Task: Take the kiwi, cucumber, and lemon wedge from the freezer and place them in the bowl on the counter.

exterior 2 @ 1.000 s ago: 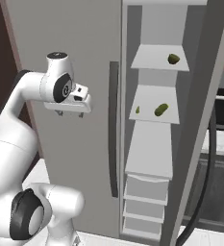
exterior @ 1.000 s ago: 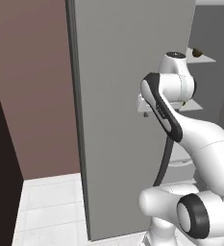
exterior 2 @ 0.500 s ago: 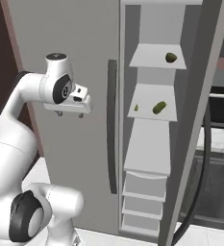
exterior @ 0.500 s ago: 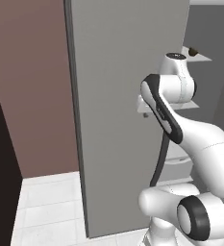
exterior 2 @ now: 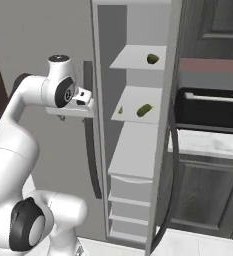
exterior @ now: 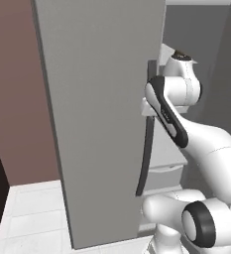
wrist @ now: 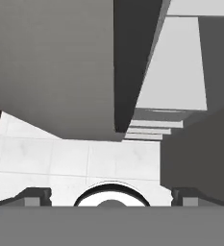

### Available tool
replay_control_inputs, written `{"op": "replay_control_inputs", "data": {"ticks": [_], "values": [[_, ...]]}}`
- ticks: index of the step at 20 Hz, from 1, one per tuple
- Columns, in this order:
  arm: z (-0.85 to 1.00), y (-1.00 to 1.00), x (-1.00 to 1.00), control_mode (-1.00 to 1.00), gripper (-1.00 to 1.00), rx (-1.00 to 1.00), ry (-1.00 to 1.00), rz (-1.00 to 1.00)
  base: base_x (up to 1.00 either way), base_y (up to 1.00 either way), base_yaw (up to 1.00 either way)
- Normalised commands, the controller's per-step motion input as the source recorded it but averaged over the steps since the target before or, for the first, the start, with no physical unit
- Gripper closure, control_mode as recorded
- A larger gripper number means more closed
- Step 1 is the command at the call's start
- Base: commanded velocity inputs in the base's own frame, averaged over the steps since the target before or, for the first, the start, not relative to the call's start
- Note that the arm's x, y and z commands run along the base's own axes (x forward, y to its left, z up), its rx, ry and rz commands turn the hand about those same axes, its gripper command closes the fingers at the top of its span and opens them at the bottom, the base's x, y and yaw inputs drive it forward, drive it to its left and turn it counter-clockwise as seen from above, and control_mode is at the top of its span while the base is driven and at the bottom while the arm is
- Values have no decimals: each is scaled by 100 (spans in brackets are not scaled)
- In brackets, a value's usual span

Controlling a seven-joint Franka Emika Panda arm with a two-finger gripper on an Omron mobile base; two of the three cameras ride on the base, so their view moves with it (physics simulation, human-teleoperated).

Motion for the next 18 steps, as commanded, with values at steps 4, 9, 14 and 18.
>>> {"op": "replay_control_inputs", "data": {"ticks": [4,9,14,18], "values": [[0,0,0,100,-100,0,0,0,26,-28,0],[0,0,0,100,-100,0,0,0,51,-3,-3],[0,0,0,100,-100,0,0,0,51,-14,-9],[0,0,0,100,-100,0,0,0,42,-29,-11]]}}
